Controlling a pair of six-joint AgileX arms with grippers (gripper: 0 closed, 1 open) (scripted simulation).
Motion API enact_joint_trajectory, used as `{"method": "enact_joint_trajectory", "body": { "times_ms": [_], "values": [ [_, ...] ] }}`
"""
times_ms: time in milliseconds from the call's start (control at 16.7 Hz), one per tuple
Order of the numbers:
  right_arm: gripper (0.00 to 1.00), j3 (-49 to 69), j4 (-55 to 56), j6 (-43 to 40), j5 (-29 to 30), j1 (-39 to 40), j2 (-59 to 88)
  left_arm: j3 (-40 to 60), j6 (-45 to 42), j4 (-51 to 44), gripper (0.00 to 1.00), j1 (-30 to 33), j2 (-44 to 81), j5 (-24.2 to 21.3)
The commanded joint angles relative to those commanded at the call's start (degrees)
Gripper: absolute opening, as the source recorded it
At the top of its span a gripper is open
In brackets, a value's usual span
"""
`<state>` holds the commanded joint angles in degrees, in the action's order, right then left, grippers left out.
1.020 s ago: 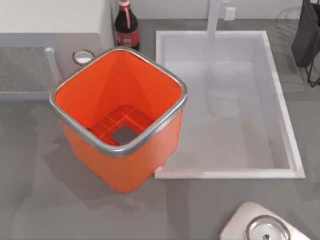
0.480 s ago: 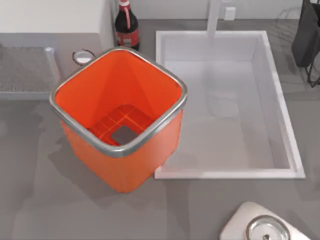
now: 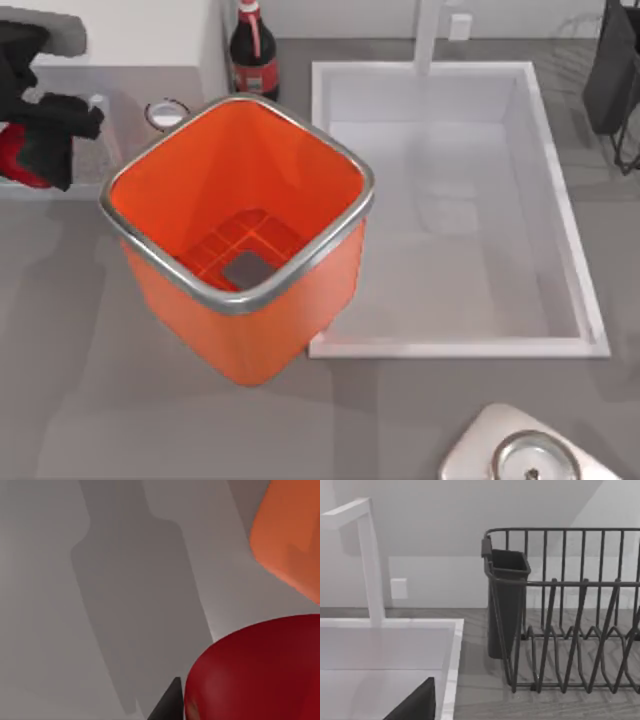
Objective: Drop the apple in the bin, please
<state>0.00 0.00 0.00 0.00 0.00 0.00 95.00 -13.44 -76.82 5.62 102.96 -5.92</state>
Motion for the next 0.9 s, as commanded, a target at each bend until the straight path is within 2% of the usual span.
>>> {"method": "enact_joint_trajectory", "body": {
  "times_ms": [480, 900],
  "values": [
    [1.0, 0.0, 0.0, 0.0, 0.0, 0.0, 0.0, 11.4, 53.4, -1.8, 0.0, 16.3, 4.6, -0.9],
    [1.0, 0.0, 0.0, 0.0, 0.0, 0.0, 0.0, 21.2, 97.6, -5.1, 0.0, 25.3, 10.8, 5.4]
  ]
}}
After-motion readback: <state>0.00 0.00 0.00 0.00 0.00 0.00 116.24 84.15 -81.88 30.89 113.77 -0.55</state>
